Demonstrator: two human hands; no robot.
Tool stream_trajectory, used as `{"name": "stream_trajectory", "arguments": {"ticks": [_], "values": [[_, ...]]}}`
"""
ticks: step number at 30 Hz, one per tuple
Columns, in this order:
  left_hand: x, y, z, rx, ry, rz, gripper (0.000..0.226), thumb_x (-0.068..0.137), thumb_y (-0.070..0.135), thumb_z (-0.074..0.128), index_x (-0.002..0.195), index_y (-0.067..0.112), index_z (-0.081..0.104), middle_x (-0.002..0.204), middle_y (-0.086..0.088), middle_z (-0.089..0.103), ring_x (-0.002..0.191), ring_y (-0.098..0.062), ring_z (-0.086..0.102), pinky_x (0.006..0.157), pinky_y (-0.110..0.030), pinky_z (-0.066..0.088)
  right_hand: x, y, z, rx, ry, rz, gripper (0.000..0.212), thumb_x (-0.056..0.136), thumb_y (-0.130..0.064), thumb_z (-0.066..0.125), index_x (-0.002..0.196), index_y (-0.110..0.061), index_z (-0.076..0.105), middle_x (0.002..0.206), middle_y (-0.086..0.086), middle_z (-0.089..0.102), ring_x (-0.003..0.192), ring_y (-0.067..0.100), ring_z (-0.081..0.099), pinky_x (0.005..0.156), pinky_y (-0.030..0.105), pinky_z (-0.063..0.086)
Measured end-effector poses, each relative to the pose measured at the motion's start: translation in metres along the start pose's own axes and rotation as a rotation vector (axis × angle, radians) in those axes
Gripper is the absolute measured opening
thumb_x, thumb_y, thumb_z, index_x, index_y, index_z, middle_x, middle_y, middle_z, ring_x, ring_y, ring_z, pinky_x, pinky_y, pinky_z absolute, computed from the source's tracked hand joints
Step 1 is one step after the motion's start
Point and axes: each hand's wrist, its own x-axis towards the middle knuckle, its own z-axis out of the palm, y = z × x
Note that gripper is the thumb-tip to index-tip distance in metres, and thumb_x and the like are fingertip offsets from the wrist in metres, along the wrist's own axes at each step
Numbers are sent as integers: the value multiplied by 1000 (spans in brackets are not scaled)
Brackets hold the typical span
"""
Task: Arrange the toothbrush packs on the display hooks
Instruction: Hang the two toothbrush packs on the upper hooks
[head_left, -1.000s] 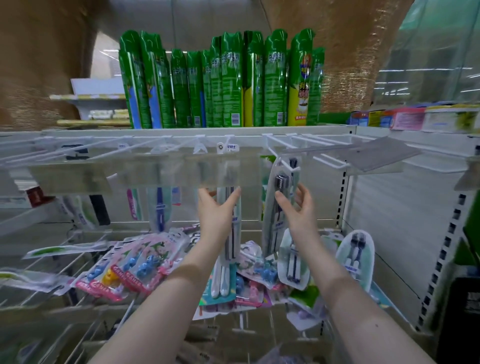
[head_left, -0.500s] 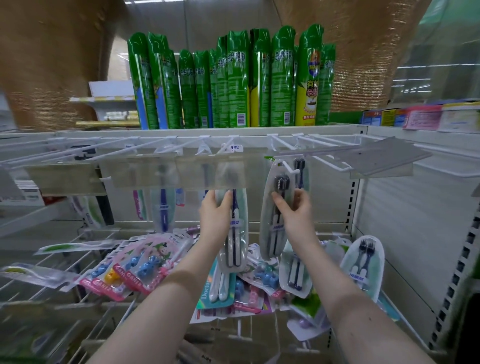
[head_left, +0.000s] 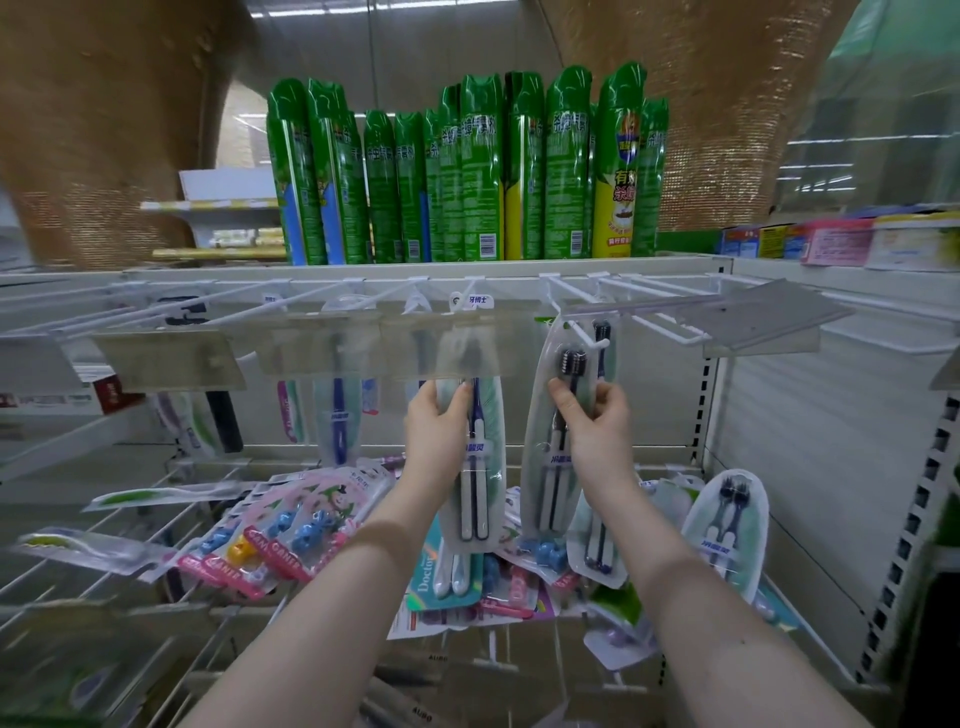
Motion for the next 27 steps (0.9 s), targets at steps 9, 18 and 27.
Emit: {"name": "stream_trajectory", "arguments": {"ticks": [9, 18, 27], "values": [[-15, 11, -16, -5, -100, 2, 25, 93, 25, 52, 94, 1, 58, 80, -10, 59, 72, -19, 52, 75, -39, 49, -17, -9, 3, -71, 87, 35, 51, 82, -43, 67, 116, -11, 47, 112, 9, 58, 103, 26, 58, 93, 42, 47], [-23, 20, -26, -31, -156, -32, 16, 95, 21, 52, 81, 13, 55, 73, -2, 56, 65, -14, 49, 66, -29, 42, -33, -22, 9, -70, 135, 30, 29, 92, -29, 57, 110, -10, 44, 83, -2, 53, 69, 12, 52, 65, 27, 48], [-21, 25, -27, -31, -198, -77, 14, 96, 22, 51, 97, 11, 58, 85, -2, 63, 82, -19, 58, 75, -31, 49, -33, -32, 9, -124, 144, 23, 18, 98, -24, 47, 107, -9, 44, 77, 1, 51, 60, 11, 47, 43, 13, 42]]}}
